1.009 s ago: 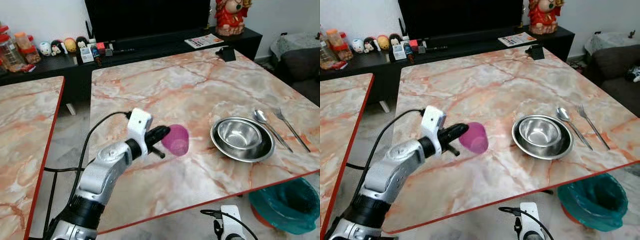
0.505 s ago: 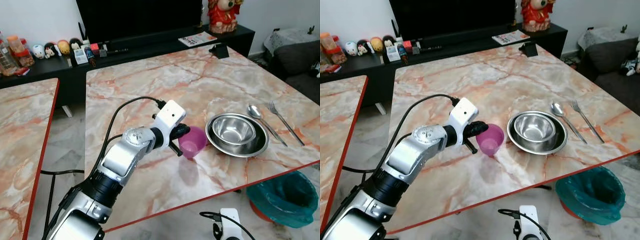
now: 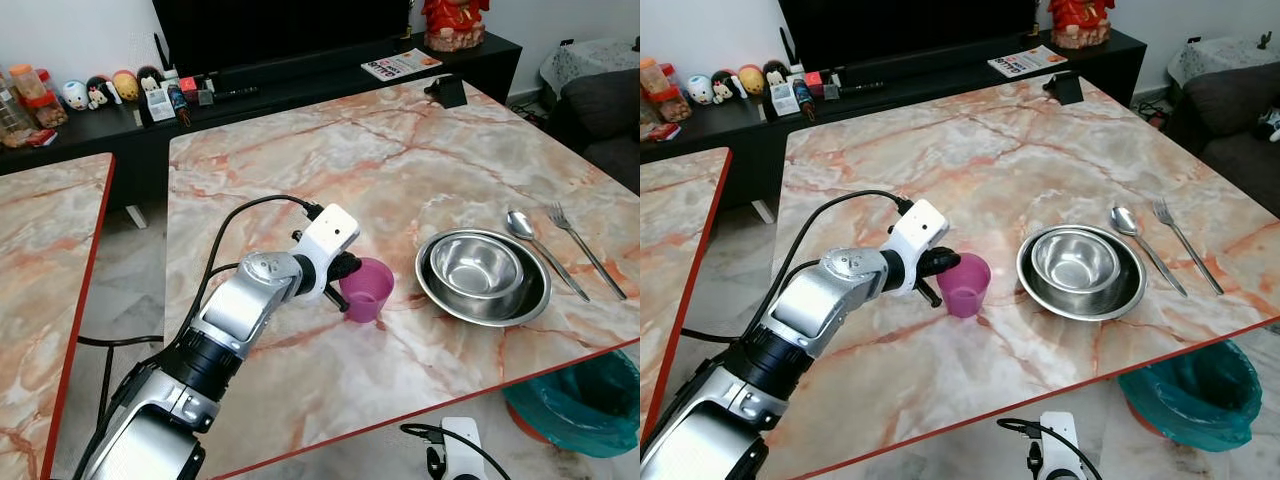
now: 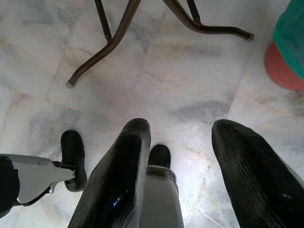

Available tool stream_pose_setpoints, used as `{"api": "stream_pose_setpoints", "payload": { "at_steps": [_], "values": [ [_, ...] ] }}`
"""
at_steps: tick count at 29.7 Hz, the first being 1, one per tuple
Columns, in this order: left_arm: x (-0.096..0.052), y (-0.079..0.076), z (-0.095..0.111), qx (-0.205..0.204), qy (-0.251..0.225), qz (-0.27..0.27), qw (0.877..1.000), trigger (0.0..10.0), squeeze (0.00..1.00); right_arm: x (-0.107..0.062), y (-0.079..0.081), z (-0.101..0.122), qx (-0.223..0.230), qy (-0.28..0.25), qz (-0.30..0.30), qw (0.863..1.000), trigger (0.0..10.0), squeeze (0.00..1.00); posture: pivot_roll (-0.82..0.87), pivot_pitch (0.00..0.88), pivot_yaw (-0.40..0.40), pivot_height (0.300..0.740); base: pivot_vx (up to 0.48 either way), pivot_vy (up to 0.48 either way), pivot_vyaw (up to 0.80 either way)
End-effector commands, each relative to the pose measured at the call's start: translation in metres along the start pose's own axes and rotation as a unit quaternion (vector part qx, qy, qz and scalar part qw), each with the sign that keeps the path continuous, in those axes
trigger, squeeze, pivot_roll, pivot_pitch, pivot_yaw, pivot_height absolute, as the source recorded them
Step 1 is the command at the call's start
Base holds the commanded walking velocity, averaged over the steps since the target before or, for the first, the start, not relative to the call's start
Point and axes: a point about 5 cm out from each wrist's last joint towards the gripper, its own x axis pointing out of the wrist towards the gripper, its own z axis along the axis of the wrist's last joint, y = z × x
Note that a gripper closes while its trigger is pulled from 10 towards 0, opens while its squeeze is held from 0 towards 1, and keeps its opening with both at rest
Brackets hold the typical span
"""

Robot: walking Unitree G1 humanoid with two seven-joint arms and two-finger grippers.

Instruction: Setting the table

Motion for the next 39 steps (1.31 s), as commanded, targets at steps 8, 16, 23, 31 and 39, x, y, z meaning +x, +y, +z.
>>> {"api": "stream_pose_setpoints", "payload": {
  "at_steps": [8,16,23,31,39],
  "values": [
    [-0.005,0.006,0.001,-0.028,-0.001,-0.006,1.0,10.0,0.85,0.0,0.0,-0.001,0.008,0.003,-0.003,1.0,10.0,0.0,0.03,0.062,0.107,0.74,0.0,0.0,0.0],
    [-0.008,0.009,0.006,-0.037,-0.011,-0.008,0.999,10.0,1.0,0.0,0.001,0.0,0.007,0.001,-0.002,1.0,10.0,0.0,0.03,0.062,0.11,0.74,0.0,0.0,0.0],
    [-0.016,0.022,0.013,-0.059,-0.037,0.016,0.997,10.0,0.0,0.0,0.001,0.0,0.007,0.002,-0.001,1.0,10.0,0.0,0.03,0.061,0.108,0.74,0.0,0.0,0.0],
    [-0.033,0.045,0.02,-0.087,-0.088,0.059,0.991,10.0,0.0,0.0,0.001,0.0,0.008,0.001,-0.001,1.0,10.0,0.0,0.03,0.056,0.107,0.74,0.0,0.0,0.0],
    [-0.102,0.108,-0.007,-0.113,-0.224,0.339,0.907,10.0,0.0,0.001,0.001,0.003,0.011,-0.006,0.001,1.0,10.0,0.0,0.04,0.053,0.091,0.74,0.0,0.0,0.0]
  ]
}}
